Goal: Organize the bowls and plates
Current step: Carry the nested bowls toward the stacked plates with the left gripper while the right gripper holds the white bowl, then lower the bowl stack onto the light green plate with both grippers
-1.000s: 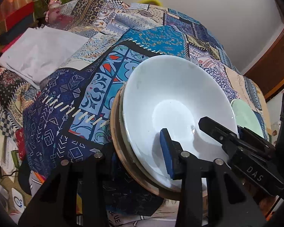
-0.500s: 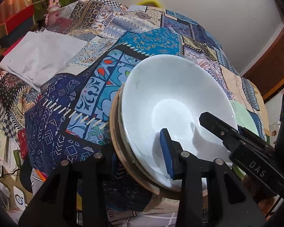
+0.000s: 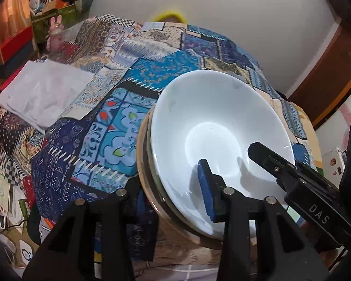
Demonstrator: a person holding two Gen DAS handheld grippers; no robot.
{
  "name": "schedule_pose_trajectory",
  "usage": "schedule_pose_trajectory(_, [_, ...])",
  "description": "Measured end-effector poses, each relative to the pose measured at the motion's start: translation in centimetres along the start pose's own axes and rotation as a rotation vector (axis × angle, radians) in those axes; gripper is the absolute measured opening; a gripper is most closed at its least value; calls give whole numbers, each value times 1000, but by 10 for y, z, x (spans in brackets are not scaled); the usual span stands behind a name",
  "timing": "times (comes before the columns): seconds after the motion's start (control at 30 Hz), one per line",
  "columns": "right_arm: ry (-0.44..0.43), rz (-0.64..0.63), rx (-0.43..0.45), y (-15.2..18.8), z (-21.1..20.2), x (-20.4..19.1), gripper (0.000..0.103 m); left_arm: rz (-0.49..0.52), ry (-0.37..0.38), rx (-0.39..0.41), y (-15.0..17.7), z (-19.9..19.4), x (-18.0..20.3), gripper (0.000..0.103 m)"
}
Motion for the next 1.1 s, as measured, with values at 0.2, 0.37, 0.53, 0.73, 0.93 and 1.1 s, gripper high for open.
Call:
schedule_pose_trajectory(0.2, [35,22,29,-7,-16,19,37,38,29,1,-4,-2,25,40])
schedule_pose_trajectory(0.37, [60,45,55,-11,-31,35,37,74,51,1,-8,-3,49,40])
schedule_pose_trajectory(0.53, [80,64,70,-12,-45,51,37,109,70,1,-10,-3,71,40])
schedule_pose_trajectory(0.73, [109,85,75,-8,-60,69,37,140,94,-8,-9,-1,96,40])
schedule_pose_trajectory(0.93, [137,120,86,-3,-71,85,37,168,115,-25,-4,6,117,40])
schedule_pose_trajectory(1.1, [155,151,85,2,-77,99,37,180,144,-49,3,14,133,40])
Point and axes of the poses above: each gripper's, at about its wrist camera, not at the fingertips, and z roughly the way its jaws point, x to its right, y to its underside, the point moved 10 cm from there along z, roughly the way its jaws point, and after that the axes turned 6 degrees about x, right-handed, at the moved point
